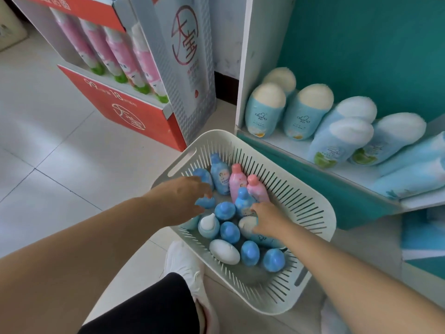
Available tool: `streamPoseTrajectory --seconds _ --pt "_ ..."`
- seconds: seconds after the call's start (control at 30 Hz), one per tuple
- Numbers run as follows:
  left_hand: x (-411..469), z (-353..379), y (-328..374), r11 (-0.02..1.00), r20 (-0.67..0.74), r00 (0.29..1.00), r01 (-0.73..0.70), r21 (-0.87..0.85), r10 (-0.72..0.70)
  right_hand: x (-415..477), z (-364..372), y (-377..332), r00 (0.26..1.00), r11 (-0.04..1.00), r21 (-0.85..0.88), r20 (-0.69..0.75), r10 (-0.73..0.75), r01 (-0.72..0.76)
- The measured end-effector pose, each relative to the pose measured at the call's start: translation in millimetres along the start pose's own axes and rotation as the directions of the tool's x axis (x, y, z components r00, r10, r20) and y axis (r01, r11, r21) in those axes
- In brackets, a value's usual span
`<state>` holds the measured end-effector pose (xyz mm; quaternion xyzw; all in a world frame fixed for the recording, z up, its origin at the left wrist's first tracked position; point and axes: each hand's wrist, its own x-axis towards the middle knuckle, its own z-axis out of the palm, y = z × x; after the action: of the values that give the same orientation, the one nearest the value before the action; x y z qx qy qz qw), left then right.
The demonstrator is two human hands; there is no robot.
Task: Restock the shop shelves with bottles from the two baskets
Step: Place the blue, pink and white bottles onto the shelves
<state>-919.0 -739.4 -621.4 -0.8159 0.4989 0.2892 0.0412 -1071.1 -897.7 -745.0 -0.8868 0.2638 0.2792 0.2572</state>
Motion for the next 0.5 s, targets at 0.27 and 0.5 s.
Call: streamPoseTrajectory --seconds 0.27,0.5 --pt "7 12 7 1.0 0.019 1.0 -0.01 -0.022 0.01 13 33 33 0.999 0.999 -0.024 0.039 0.033 -0.032" --pt "11 21 12 1.0 0.051 0.999 -0.018 0.012 0.017 29 46 38 0.998 0.997 -0.055 0.036 0.056 -0.054"
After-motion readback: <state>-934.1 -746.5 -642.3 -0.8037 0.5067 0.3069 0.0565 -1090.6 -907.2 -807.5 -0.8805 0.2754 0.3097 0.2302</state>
